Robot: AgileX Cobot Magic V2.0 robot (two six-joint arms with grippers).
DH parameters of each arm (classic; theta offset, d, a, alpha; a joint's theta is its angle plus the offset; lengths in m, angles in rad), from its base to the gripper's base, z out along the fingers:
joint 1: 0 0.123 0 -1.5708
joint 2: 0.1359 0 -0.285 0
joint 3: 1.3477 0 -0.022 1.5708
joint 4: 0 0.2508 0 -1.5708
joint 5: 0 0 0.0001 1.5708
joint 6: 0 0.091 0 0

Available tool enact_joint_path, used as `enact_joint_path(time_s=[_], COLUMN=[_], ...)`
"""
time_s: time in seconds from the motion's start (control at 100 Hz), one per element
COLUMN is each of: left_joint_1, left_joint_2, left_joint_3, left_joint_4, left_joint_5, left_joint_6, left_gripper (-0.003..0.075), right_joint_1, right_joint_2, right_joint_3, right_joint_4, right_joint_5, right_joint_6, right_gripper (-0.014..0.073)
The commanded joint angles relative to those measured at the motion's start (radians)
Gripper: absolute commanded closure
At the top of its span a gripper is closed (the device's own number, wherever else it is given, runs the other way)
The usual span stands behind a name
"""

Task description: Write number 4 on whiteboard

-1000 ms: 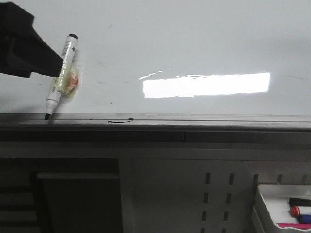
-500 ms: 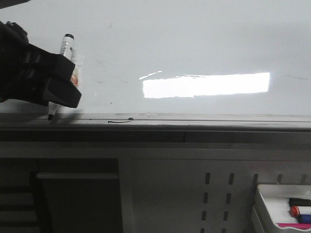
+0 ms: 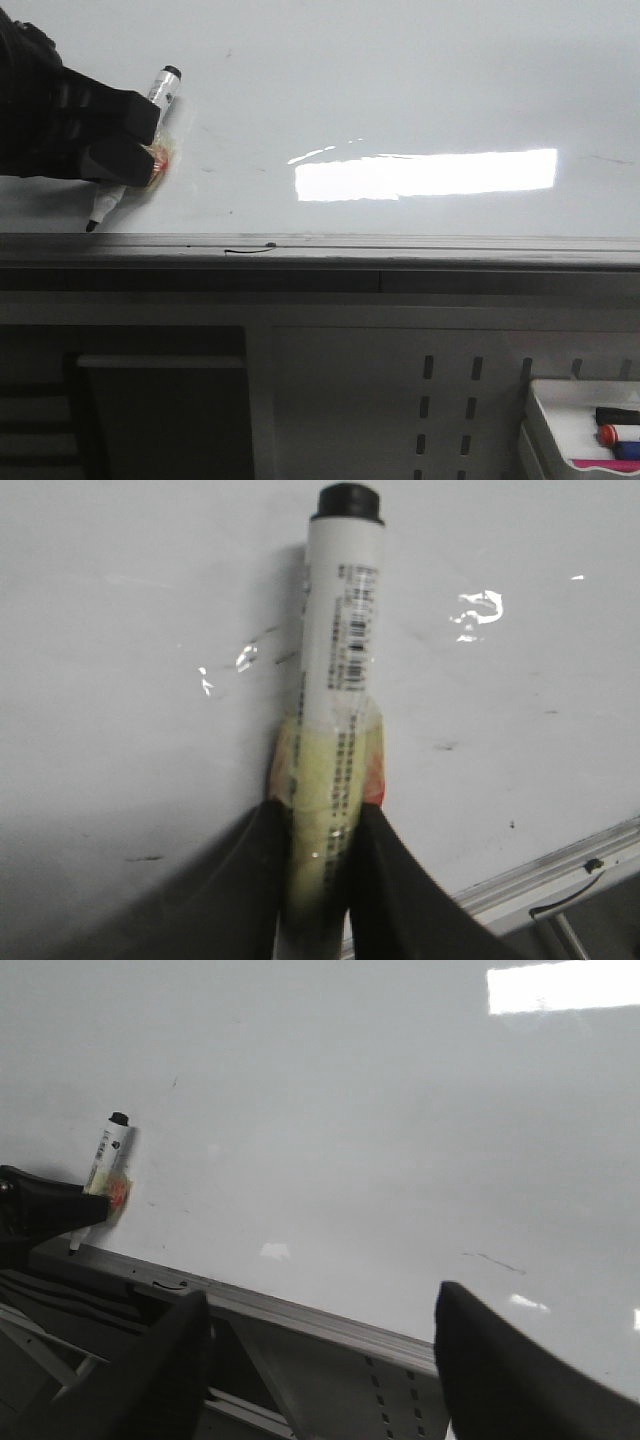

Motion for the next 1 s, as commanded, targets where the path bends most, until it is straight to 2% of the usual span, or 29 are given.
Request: enact_joint_path(time_s=[0.0,0.11,0.21,0.38,0.54,0.67,0.86,0.99], left_joint_1=[-0.006,-0.006,-0.017,-0.102,-0.231,-0.321,-0.444,-0.501], left_joint_2=[0.009,0.001,-0.037,-0.137,-0.234,-0.293,-0.353,-0.373], left_joint_3=[-0.034,-0.041,-0.073,-0.155,-0.175,-0.175,-0.175,-0.175], left_joint_4=[0.000,0.016,0.136,0.506,0.745,0.757,0.730,0.703], left_joint_5=[-0.060,-0.058,0.000,0.202,0.315,0.348,0.359,0.367], left_joint_6=[0.001,0.001,0.001,0.001,0.001,0.046,0.075,0.076], left_gripper=[0.0740,0.0740,0.0740,0.0740,0.0740,0.0740,0.0740,0.0740], right_joint_1=[0.001,0.005,0.044,0.167,0.290,0.384,0.543,0.604], right_joint_2=[0.011,0.011,0.039,0.149,0.251,0.321,0.384,0.422], right_joint_3=[-0.037,-0.047,-0.086,-0.191,-0.226,-0.226,-0.226,-0.226], right_joint_4=[0.015,0.017,0.022,0.111,0.117,0.117,0.117,0.115], right_joint_5=[-0.082,-0.064,-0.013,0.089,0.083,0.045,-0.114,-0.158], right_joint_6=[-0.011,-0.011,-0.037,-0.336,-0.489,-0.567,-0.644,-0.677], right_gripper=[0.0167,0.0167,0.0167,0.0167,0.0167,0.0167,0.0167,0.0167])
